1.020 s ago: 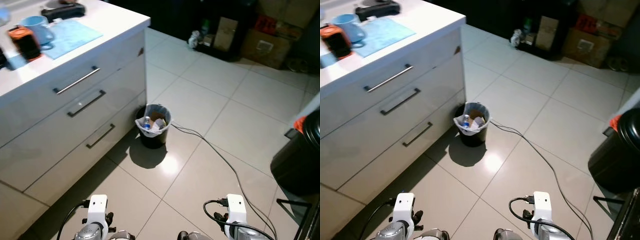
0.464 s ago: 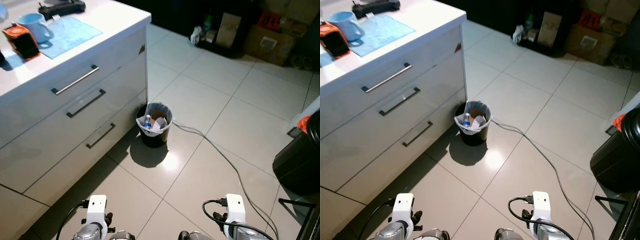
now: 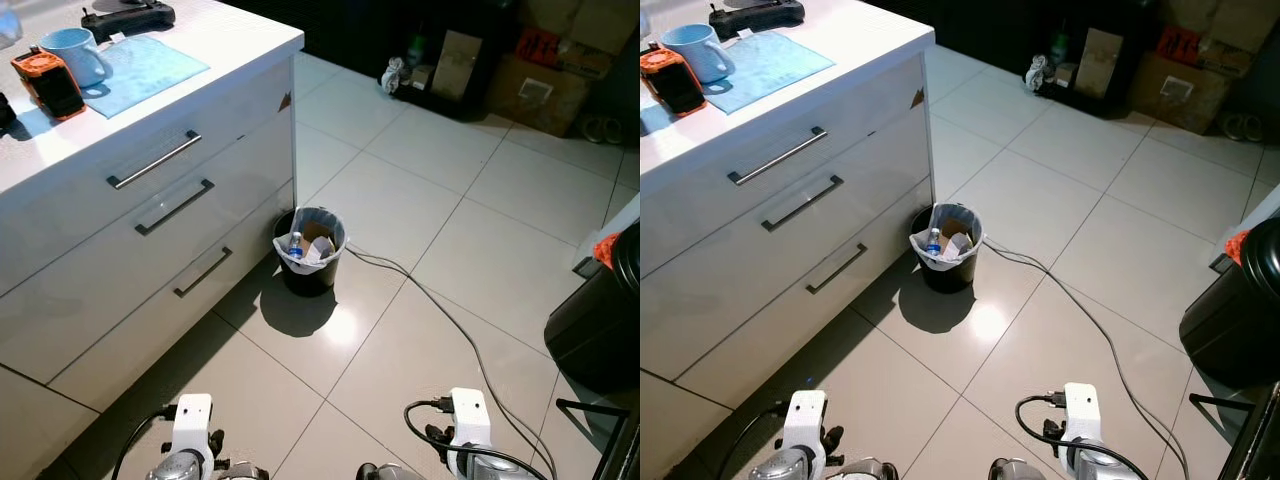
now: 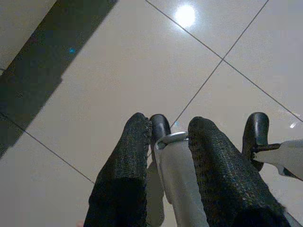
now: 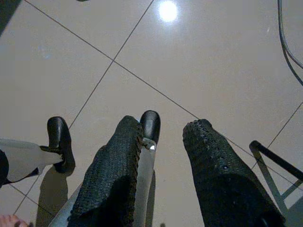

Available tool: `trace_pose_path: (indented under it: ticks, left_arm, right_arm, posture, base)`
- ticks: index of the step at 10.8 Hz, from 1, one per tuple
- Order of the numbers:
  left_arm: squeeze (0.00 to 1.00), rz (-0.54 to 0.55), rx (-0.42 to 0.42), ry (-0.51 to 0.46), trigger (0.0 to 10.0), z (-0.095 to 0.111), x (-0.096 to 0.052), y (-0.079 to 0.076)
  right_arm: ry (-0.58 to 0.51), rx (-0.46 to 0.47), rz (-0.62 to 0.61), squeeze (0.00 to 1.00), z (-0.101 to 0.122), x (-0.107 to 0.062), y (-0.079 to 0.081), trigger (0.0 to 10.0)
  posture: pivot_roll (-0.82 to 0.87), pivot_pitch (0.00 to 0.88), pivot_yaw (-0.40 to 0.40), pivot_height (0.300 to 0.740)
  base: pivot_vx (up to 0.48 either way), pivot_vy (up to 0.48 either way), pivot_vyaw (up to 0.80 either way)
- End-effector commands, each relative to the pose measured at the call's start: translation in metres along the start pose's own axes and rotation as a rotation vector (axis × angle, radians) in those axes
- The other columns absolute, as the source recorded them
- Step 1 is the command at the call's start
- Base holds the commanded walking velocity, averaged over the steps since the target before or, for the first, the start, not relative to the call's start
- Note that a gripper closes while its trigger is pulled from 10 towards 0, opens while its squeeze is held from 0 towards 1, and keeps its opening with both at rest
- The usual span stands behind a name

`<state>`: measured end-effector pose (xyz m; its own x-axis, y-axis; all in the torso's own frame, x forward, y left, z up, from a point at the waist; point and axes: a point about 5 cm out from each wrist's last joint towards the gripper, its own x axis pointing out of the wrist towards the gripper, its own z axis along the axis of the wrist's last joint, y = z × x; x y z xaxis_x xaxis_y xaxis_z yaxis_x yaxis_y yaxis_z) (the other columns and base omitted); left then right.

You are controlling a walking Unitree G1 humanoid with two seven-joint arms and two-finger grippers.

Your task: Kitchen organization

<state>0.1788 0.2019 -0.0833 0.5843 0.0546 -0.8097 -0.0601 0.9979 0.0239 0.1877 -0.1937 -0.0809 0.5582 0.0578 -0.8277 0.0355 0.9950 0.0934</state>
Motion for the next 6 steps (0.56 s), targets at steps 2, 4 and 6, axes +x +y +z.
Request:
trace_pose_path:
  ticks: [2,4,6]
  left_arm:
    - [0.00,0.014,-0.016,0.032,10.0,-0.0100,-0.0018,0.0016]
    - [0.00,0.015,-0.015,0.034,10.0,-0.0101,-0.0019,0.0018]
    - [0.00,0.014,-0.013,0.035,10.0,-0.0104,-0.0019,0.0019]
  right_arm:
    - [0.031,-0.007,-0.003,0.00,-0.0079,-0.0012,-0.0018,10.0]
    - [0.032,-0.007,-0.003,0.00,-0.0081,-0.0012,-0.0017,10.0]
    - [0.034,-0.009,-0.003,0.00,-0.0087,-0.0013,-0.0016,10.0]
  posture:
    - [0.07,0.133,-0.031,0.723]
    - [0.07,0.132,-0.030,0.723]
    - [0.07,0.132,-0.030,0.723]
  base:
    - [0.000,0.000,0.00]
    - [0.000,0.000,0.00]
    - [0.000,0.000,0.00]
